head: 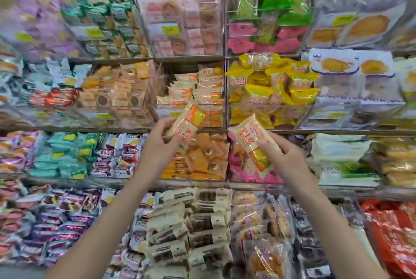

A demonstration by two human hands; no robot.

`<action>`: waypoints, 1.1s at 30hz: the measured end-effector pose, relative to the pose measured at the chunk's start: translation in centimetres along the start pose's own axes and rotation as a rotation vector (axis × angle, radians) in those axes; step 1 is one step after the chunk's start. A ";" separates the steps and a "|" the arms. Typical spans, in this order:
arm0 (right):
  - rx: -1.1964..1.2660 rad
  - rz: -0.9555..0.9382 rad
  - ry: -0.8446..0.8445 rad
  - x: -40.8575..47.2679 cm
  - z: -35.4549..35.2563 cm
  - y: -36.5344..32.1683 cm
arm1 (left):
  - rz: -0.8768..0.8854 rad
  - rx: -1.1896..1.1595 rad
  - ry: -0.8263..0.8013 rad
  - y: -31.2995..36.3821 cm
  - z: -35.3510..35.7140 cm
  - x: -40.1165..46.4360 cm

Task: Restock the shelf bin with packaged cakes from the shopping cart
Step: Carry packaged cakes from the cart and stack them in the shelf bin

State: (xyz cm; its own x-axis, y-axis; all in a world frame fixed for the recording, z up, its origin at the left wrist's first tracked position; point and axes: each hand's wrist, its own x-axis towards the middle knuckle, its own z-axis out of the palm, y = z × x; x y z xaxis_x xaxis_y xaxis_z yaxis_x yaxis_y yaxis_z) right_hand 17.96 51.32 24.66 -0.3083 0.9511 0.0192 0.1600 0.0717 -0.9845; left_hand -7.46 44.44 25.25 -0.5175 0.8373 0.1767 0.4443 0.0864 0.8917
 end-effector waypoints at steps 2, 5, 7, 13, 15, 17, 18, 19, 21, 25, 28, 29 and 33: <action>0.024 -0.016 0.026 1.9 1.7 -0.3 | 0.067 0.050 0.025 0.3 -1.0 4.7; 0.035 -0.024 0.066 4.4 3.7 -0.7 | 0.187 0.145 0.010 1.1 -1.8 11.6; 0.029 -0.016 0.065 5.8 4.5 -1.0 | 0.212 0.229 -0.036 0.8 -1.2 15.9; 0.019 0.003 0.046 9.2 5.6 -1.1 | 0.045 0.392 -0.211 -1.8 4.5 26.0; 0.025 0.003 0.065 10.0 5.6 -1.1 | 0.015 0.413 -0.233 -2.5 6.1 28.1; 0.025 -0.012 0.085 10.4 5.4 -1.2 | 0.025 0.379 -0.239 -2.8 7.4 29.8; 0.019 -0.020 0.084 10.5 5.3 -1.3 | 0.042 0.361 -0.232 -2.8 8.0 30.4; 0.008 -0.029 0.077 10.5 5.2 -1.4 | 0.060 0.336 -0.223 -2.8 8.5 30.9; -0.023 -0.035 0.056 10.6 5.2 -1.7 | 0.077 0.287 -0.194 -2.9 9.6 31.6; -0.055 -0.033 0.046 10.8 5.2 -1.4 | 0.054 0.309 -0.106 -3.3 11.8 32.4; -0.060 -0.026 0.036 10.8 5.2 -1.2 | -0.015 0.281 -0.001 -3.4 12.4 33.3; -0.062 -0.029 0.037 10.8 5.1 -1.1 | -0.047 0.271 0.021 -3.3 12.6 33.6; -0.042 -0.010 0.049 11.0 5.1 -0.7 | -0.113 0.238 0.033 -3.0 12.9 34.6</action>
State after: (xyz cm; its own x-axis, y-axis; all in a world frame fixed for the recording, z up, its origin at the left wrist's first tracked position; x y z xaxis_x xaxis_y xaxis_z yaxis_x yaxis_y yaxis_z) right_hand 9.66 60.19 24.64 -0.2639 0.9638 0.0384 0.1967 0.0928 -0.9761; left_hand -17.27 80.09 23.28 -0.5955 0.7972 0.0992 0.5401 0.3059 0.7840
